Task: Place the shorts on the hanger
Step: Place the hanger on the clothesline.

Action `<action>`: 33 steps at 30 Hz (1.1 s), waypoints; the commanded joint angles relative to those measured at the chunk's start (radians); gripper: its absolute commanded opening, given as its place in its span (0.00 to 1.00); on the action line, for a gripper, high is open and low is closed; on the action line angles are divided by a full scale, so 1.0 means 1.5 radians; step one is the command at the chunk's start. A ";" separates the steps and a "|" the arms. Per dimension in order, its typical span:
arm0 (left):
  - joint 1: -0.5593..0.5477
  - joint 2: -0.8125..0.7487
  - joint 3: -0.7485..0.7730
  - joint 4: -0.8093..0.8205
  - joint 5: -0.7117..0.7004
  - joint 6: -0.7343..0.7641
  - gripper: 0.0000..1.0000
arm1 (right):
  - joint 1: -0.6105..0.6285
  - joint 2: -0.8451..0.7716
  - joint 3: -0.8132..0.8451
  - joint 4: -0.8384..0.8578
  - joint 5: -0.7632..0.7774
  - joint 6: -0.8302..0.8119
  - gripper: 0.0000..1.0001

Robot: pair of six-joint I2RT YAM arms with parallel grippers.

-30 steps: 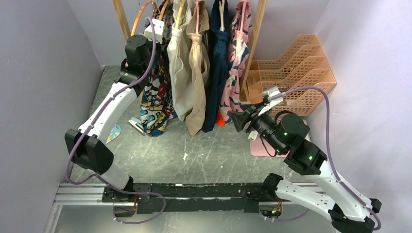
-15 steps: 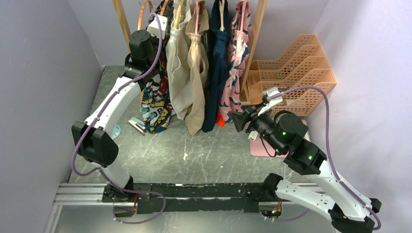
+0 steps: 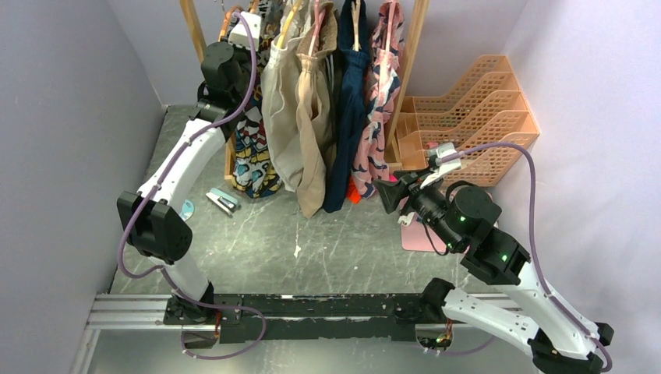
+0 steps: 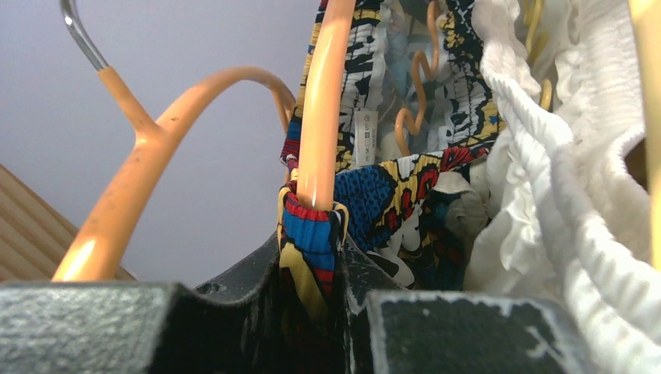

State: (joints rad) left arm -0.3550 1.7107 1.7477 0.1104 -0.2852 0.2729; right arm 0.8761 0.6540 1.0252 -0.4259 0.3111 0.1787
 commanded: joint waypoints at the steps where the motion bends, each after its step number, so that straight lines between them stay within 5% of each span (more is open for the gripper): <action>1: 0.004 -0.043 0.017 0.184 0.017 -0.005 0.07 | -0.004 -0.011 -0.010 0.000 0.010 0.003 0.59; 15: -0.001 -0.097 -0.028 0.223 0.044 0.010 0.07 | -0.003 -0.004 -0.011 0.002 0.005 0.014 0.59; 33: -0.022 -0.099 -0.029 0.286 0.066 0.163 0.07 | -0.004 -0.006 -0.011 -0.011 0.003 0.043 0.59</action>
State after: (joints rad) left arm -0.3626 1.6455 1.6409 0.2417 -0.2459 0.4507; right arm 0.8761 0.6479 1.0195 -0.4370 0.3130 0.2306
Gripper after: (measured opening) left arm 0.221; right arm 0.592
